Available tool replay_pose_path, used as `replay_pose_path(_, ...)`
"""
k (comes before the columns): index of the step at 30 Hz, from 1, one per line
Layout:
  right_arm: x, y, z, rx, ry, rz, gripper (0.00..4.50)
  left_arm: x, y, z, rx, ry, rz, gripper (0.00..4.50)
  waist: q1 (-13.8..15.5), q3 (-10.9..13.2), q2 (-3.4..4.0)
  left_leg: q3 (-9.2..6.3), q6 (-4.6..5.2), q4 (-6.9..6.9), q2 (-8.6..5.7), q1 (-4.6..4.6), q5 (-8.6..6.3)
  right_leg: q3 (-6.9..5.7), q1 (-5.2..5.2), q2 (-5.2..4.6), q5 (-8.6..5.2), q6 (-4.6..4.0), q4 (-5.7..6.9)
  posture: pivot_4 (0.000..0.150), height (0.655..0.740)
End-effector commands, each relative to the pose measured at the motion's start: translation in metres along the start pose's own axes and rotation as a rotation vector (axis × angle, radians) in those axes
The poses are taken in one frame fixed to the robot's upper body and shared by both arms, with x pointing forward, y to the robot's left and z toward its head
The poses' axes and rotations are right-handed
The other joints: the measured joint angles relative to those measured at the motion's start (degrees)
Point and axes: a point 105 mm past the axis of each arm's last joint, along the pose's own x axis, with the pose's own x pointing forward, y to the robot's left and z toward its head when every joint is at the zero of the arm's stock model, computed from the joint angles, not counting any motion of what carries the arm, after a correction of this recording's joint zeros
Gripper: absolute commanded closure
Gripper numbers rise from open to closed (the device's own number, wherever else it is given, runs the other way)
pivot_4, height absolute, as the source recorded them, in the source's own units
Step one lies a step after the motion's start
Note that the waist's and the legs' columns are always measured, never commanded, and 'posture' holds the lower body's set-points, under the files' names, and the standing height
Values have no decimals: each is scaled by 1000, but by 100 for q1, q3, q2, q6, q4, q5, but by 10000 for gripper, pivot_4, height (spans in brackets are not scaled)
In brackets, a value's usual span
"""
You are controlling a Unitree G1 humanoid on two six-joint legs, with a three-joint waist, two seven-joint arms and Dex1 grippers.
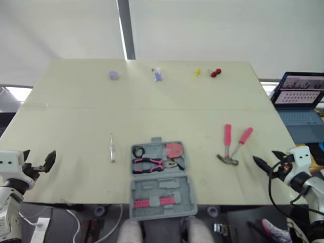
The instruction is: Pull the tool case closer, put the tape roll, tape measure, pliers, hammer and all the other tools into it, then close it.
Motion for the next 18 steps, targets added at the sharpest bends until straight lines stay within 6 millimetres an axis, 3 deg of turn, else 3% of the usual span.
replay_pose_path(1, -7, -10, 12, -28, -40, -36, 616, 7, -1, 17, 38, -38, -20, 0, 0, 0, -1, 0, 0, 0, -1, 0, 0, 0, 2, 0, 0, 0, 0, 1500, 7400)
replay_pose_path(5, -7, -6, 12, -26, -41, -17, 616, 12, -13, 21, 67, -33, -93, 0, -16, -1, 0, 6, 0, 0, -1, 0, 0, 5, 21, 1, 1, 1, 2, 1500, 7400)
replay_pose_path(10, 1, 24, 33, -14, -40, 142, 616, 10, -56, 22, 181, -8, -374, 0, -49, 3, 6, 8, 0, 0, 0, 1, 0, 8, 17, 1, 1, 1, 6, 1500, 7400)
replay_pose_path(13, 10, 59, 52, -56, -27, 317, 0, 5, -88, 18, 230, 31, -581, 8044, -59, 5, 9, 6, 0, 0, 2, 1, 0, 10, 15, 0, 1, 1, 9, 1500, 7400)
replay_pose_path(14, 12, 72, 57, -74, -13, 375, 0, 1, -100, 14, 256, 56, -656, 12957, -60, 5, 9, 5, 0, -1, 3, 1, 0, 11, 15, 0, 1, 1, 9, 1500, 7400)
replay_pose_path(18, 20, 105, 67, -135, 35, 524, 13704, -11, -126, -1, 275, 140, -827, 34696, -40, 7, 14, 1, 0, -4, 2, 1, 0, 12, 8, -1, 0, -1, 7, 1500, 7400)
